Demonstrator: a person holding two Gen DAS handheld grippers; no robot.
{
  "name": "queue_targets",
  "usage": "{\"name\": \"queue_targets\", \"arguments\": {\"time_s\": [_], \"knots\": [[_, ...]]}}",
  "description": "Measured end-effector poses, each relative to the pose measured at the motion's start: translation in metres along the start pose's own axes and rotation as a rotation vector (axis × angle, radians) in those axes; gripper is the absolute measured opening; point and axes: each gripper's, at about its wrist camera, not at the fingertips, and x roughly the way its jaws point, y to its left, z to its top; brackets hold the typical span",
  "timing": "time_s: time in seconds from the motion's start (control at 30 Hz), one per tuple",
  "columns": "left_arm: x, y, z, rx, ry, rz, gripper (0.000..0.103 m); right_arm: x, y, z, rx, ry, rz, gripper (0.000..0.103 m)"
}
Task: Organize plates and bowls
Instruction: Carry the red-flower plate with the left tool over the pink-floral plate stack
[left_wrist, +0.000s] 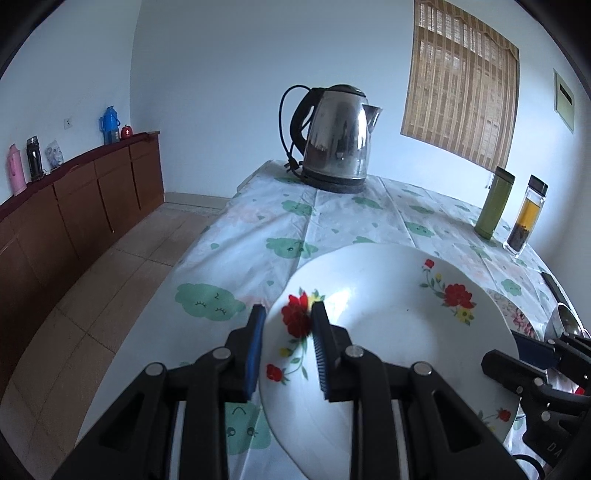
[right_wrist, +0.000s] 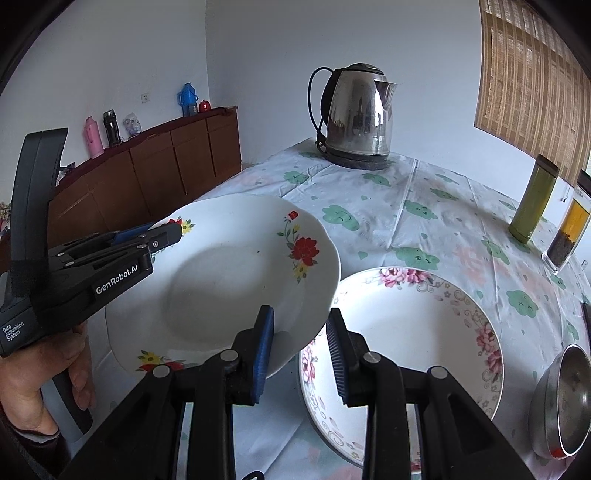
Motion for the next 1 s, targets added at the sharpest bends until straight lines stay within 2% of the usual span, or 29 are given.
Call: {"name": "queue_targets", "arguments": {"time_s": [0.27, 1.0], "knots": [[-0.012, -0.025, 0.005, 0.034, -0.037, 0.010, 0.022, -0.014, -0.018, -0.004, 0.019, -0.032, -0.010, 0.031], [-0.020, -0.092, 0.014, 0.094, -0.049, -0.012, 0.022, -0.042, -0.070, -0.017, 0.092, -0.089, -0.064, 0.031]]}}
